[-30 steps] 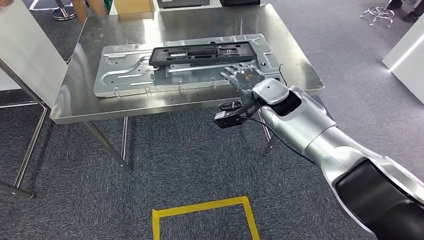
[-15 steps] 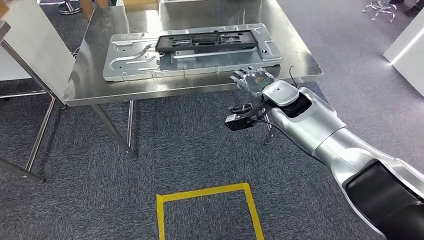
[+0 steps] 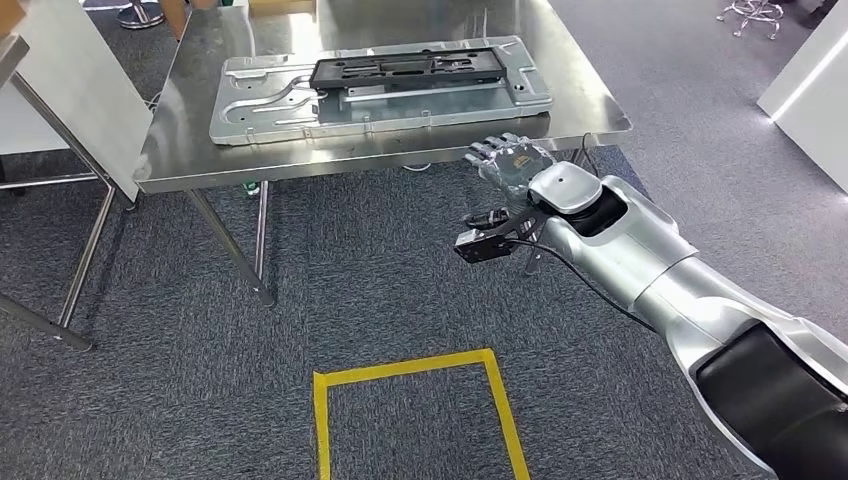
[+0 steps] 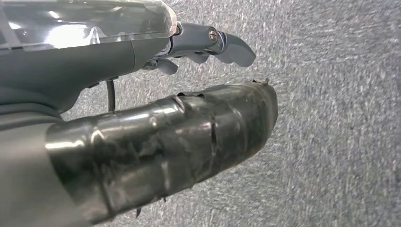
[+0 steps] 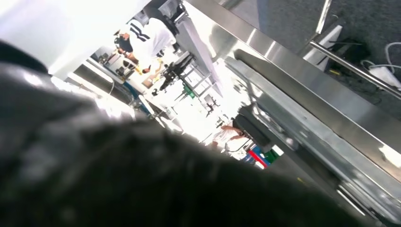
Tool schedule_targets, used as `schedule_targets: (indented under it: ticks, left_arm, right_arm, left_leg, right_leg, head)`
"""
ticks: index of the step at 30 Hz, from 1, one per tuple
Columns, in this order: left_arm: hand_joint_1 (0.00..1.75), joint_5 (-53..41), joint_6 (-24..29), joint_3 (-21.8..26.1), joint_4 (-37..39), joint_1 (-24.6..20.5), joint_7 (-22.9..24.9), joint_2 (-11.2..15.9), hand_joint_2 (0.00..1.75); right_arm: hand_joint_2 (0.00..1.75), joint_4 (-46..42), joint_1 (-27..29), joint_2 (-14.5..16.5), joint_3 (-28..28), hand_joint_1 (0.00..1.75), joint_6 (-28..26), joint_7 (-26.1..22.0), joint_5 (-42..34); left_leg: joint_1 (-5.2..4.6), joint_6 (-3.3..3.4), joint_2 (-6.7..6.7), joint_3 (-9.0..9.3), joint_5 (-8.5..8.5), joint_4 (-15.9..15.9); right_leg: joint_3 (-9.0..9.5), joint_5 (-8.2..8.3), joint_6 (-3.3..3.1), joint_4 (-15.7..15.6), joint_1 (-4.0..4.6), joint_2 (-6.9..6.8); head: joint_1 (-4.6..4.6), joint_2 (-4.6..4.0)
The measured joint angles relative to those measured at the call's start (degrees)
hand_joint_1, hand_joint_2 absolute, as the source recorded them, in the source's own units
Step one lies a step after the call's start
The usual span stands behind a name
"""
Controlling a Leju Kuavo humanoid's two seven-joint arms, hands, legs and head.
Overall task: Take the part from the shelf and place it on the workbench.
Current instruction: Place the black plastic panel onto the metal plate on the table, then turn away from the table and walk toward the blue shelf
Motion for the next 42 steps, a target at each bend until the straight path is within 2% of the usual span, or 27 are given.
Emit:
schedule_targets:
  ticks: [1, 3, 5, 6, 7, 8, 10, 12, 14, 16, 17, 20, 21, 22, 23, 25, 27, 28, 29, 31, 32, 35, 36, 37, 39, 40, 42]
  left_arm:
    - [0.0, 0.0, 0.0, 0.0, 0.0, 0.1, 0.0, 0.0, 0.0]
    - [0.0, 0.0, 0.0, 0.0, 0.0, 0.1, 0.0, -0.1, 0.0]
    - [0.0, 0.0, 0.0, 0.0, 0.0, 0.1, 0.0, -0.1, 0.0]
    - [0.0, 0.0, 0.1, 0.0, 0.0, 0.1, 0.0, -0.1, 0.0]
    - [0.0, 0.0, 0.1, 0.0, 0.0, 0.1, 0.0, -0.1, 0.0]
    - [0.0, 0.0, 0.1, 0.0, 0.0, 0.0, 0.0, -0.1, 0.0]
    - [0.0, 0.0, 0.1, 0.0, 0.0, -0.1, 0.0, 0.0, 0.0]
    - [0.0, 0.0, 0.1, 0.1, 0.0, -0.2, -0.1, 0.1, 0.0]
    - [0.0, 0.0, 0.1, 0.1, 0.0, -0.3, -0.1, 0.2, 0.0]
    - [0.0, 0.0, 0.1, 0.1, 0.0, -0.3, -0.2, 0.2, 0.0]
    - [0.0, 0.0, 0.1, 0.1, 0.0, -0.3, -0.2, 0.2, 0.0]
    - [0.0, 0.0, 0.1, 0.1, 0.0, -0.5, -0.2, 0.2, 0.0]
    - [0.0, 0.0, 0.1, 0.1, 0.0, -0.5, -0.2, 0.2, 0.0]
    - [0.0, 0.0, 0.1, 0.1, 0.0, -0.5, -0.2, 0.2, 0.0]
    - [0.0, 0.0, 0.1, 0.1, 0.0, -0.5, -0.2, 0.2, 0.0]
    - [0.0, 0.0, 0.1, 0.1, 0.0, -0.5, -0.1, 0.2, 0.0]
    - [0.0, 0.0, 0.3, 0.1, 0.0, -0.5, 0.0, 0.2, 0.0]
    - [0.0, 0.0, 0.3, 0.1, 0.0, -0.5, 0.1, 0.2, 0.0]
    - [0.0, 0.0, 0.3, 0.1, 0.0, -0.4, 0.2, 0.1, 0.0]
    - [0.0, 0.0, 0.4, 0.1, 0.0, -0.3, 0.3, 0.1, 0.0]
    - [0.0, 0.0, 0.4, 0.1, 0.0, -0.1, 0.3, 0.0, 0.0]
    - [0.0, 0.0, 0.4, 0.1, 0.0, 0.1, 0.3, -0.1, 0.0]
    - [0.0, 0.0, 0.4, 0.1, 0.0, 0.1, 0.3, -0.1, 0.0]
    - [0.0, 0.0, 0.4, 0.1, 0.0, 0.1, 0.3, -0.1, 0.0]
    - [0.0, 0.0, 0.4, 0.1, 0.0, 0.0, 0.3, -0.1, 0.0]
    - [0.0, 0.0, 0.4, 0.1, 0.0, 0.0, 0.3, -0.1, 0.0]
    - [0.0, 0.0, 0.5, 0.1, 0.0, -0.1, 0.3, 0.0, 0.0]
  right_arm:
    - [0.0, 0.0, 0.0, 0.0, 0.1, 0.0, 0.0, 0.0, -0.1]
    - [0.0, -0.1, 0.0, 0.0, 0.2, 0.0, 0.0, 0.2, -0.1]
    - [0.0, -0.1, 0.0, 0.0, 0.2, 0.0, -0.1, 0.4, -0.2]
    - [0.0, -0.1, 0.1, 0.0, 0.3, 0.0, -0.1, 0.4, -0.2]
    - [0.0, -0.1, 0.1, 0.0, 0.3, 0.0, -0.1, 0.4, -0.3]
    - [0.0, -0.1, 0.2, 0.0, 0.3, 0.0, -0.1, 0.4, -0.3]
    - [0.0, -0.1, 0.3, -0.1, 0.4, 0.0, -0.1, 0.5, -0.3]
    - [0.0, -0.2, 0.3, -0.2, 0.4, 0.0, -0.2, 0.5, -0.4]
    - [0.0, -0.2, 0.3, -0.4, 0.4, 0.0, -0.2, 0.5, -0.5]
    - [0.0, -0.2, 0.3, -0.7, 0.5, 0.0, -0.2, 0.5, -0.5]
    - [0.0, -0.2, 0.3, -0.9, 0.6, 0.0, -0.3, 0.5, -0.5]
    - [0.0, -0.2, 0.3, -1.5, 0.8, 0.0, -0.3, 0.5, -0.5]
    - [0.0, -0.2, 0.4, -1.7, 0.8, 0.0, -0.3, 0.5, -0.5]
    - [0.0, -0.2, 0.5, -1.8, 0.9, 0.0, -0.3, 0.5, -0.5]
    - [0.0, -0.2, 0.5, -1.9, 1.0, 0.0, -0.3, 0.5, -0.5]
    - [0.0, -0.2, 0.6, -1.9, 1.1, 0.0, -0.3, 0.5, -0.5]
    - [0.0, -0.4, 0.4, -1.9, 1.1, 0.0, -0.4, 0.5, -0.5]
    - [0.0, -0.5, 0.3, -1.9, 1.1, 0.0, -0.5, 0.6, -0.5]
    - [0.0, -0.6, 0.3, -1.9, 1.1, 0.0, -0.5, 0.6, -0.5]
    - [0.0, -0.6, 0.4, -1.9, 1.2, 0.0, -0.5, 0.6, -0.5]
    - [0.0, -0.6, 0.4, -1.9, 1.2, 0.0, -0.6, 0.5, -0.5]
    - [0.0, -0.7, 0.4, -1.9, 1.2, 0.0, -0.6, 0.5, -0.5]
    - [0.0, -0.7, 0.4, -1.9, 1.2, 0.0, -0.6, 0.6, -0.5]
    - [0.0, -0.7, 0.5, -1.9, 1.3, 0.0, -0.6, 0.5, -0.5]
    - [0.0, -0.7, 0.7, -1.9, 1.3, 0.0, -0.6, 0.5, -0.5]
    - [0.0, -0.7, 0.8, -1.9, 1.3, 0.0, -0.6, 0.6, -0.5]
    - [0.0, -0.7, 0.8, -2.1, 1.3, 0.0, -0.7, 0.8, -0.6]
  left_leg:
    - [0.07, -0.27, -0.08, -0.4, -0.63, 0.4]
    - [0.14, -0.56, -0.22, -1.71, -4.92, 4.0]
    - [0.12, -0.77, -0.24, -3.26, -10.46, 11.0]
    - [0.12, -0.88, -0.24, -3.61, -11.7, 14.2]
    - [0.12, -0.93, -0.24, -3.35, -11.52, 16.0]
    - [0.11, -0.89, -0.24, -2.27, -10.12, 16.1]
    - [0.02, -0.55, -0.28, 2.62, -7.35, 10.7]
    - [-0.35, 0.01, -0.37, 8.4, -8.18, 2.5]
    - [-0.79, 0.61, -0.46, 10.42, -9.31, -1.5]
    - [-0.65, 1.47, -0.25, 9.46, -7.93, -1.9]
    - [-0.54, 2.06, -0.03, 8.79, -7.0, -2.1]
    - [-0.52, 3.02, 0.41, 5.68, -4.03, -2.1]
    - [-0.57, 2.97, 0.43, 4.46, -3.09, -2.1]
    - [-0.61, 2.89, 0.44, 3.23, -2.18, -2.0]
    - [-0.64, 2.76, 0.45, 1.96, -1.31, -1.9]
    - [-0.66, 2.39, 0.45, -0.31, 0.27, -1.5]
    - [-0.74, 1.84, 0.39, -1.77, 1.43, -0.9]
    - [-0.68, 1.54, 0.36, -2.09, 2.01, -0.9]
    - [-0.54, 1.19, 0.34, -2.31, 2.63, -0.9]
    - [-0.16, 0.51, 0.21, -2.86, 3.34, -1.1]
    - [-0.04, 0.29, 0.11, -3.44, 2.23, -0.4]
    - [0.09, -0.05, -0.05, -6.1, -6.46, 7.9]
    - [0.09, -0.21, -0.06, -6.78, -8.46, 11.8]
    - [0.09, -0.34, -0.07, -6.95, -8.84, 15.0]
    - [0.11, -0.45, -0.07, -4.93, -6.08, 16.5]
    - [0.11, -0.44, -0.08, -2.43, -4.68, 14.3]
    - [-0.04, -0.24, -0.28, 4.56, -5.48, 5.8]
  right_leg:
    - [-0.33, 0.56, -0.49, -0.4, -0.04, -0.11]
    - [-1.47, 2.0, -1.55, -0.9, -0.21, -0.3]
    - [-3.19, 3.43, -2.06, -0.9, 0.04, -0.31]
    - [-4.13, 4.16, -2.1, -0.9, 0.14, -0.28]
    - [-5.08, 4.87, -2.08, -0.8, 0.23, -0.24]
    - [-6.07, 5.58, -2.0, -0.6, 0.28, -0.2]
    - [-7.9, 7.01, -1.65, -0.3, 0.3, -0.11]
    - [-8.95, 8.34, -1.05, -0.2, 0.37, -0.11]
    - [-9.06, 9.71, -0.38, -0.7, 0.32, -0.21]
    - [-9.29, 10.26, 0.3, -1.1, 0.23, -0.09]
    - [-9.77, 8.69, 0.58, -0.3, 0.2, 0.04]
    - [-11.93, -1.03, 1.22, 9.0, -0.15, 0.2]
    - [-12.31, -2.76, 1.42, 12.9, -0.31, 0.19]
    - [-12.2, -2.84, 1.58, 15.8, -0.49, 0.18]
    - [-11.34, -1.65, 1.68, 17.2, -0.65, 0.17]
    - [-6.54, 0.95, 1.59, 14.1, -0.84, 0.15]
    - [1.14, -1.04, 1.16, 4.9, -0.61, 0.11]
    - [3.88, -2.59, 0.91, 1.0, -0.36, 0.1]
    - [5.34, -3.59, 0.64, -1.4, -0.03, 0.08]
    - [4.73, -2.76, -0.21, -2.4, 0.15, -0.1]
    - [4.0, -1.99, -0.84, -2.6, 0.13, -0.25]
    - [1.19, 0.64, -2.02, -2.6, 0.09, -0.47]
    - [0.1, 1.52, -2.02, -2.5, 0.12, -0.45]
    - [-1.07, 2.36, -1.95, -2.4, 0.13, -0.42]
    - [-3.44, 3.87, -1.62, -2.0, 0.04, -0.35]
    - [-4.52, 4.51, -1.37, -1.6, -0.03, -0.31]
    - [-6.18, 5.52, -0.75, -0.9, -0.02, -0.29]
  head:
    - [-0.01, 0.0]
    - [-0.03, 0.0]
    - [-0.04, 0.0]
    - [-0.05, 0.0]
    - [-0.05, 0.0]
    - [-0.05, 0.0]
    - [-0.06, 0.01]
    - [-0.06, 0.01]
    - [-0.09, 0.02]
    - [-0.12, 0.02]
    - [-0.1, 0.02]
    - [0.02, 0.01]
    - [0.03, 0.01]
    - [0.04, 0.01]
    - [0.04, 0.01]
    - [0.04, 0.01]
    - [0.02, 0.01]
    - [0.01, 0.02]
    - [-0.01, 0.01]
    - [0.02, 0.01]
    - [0.02, 0.0]
    - [0.0, 0.0]
    - [-0.01, 0.0]
    - [-0.01, 0.0]
    - [-0.01, 0.0]
    - [-0.02, 0.0]
    - [-0.02, 0.0]
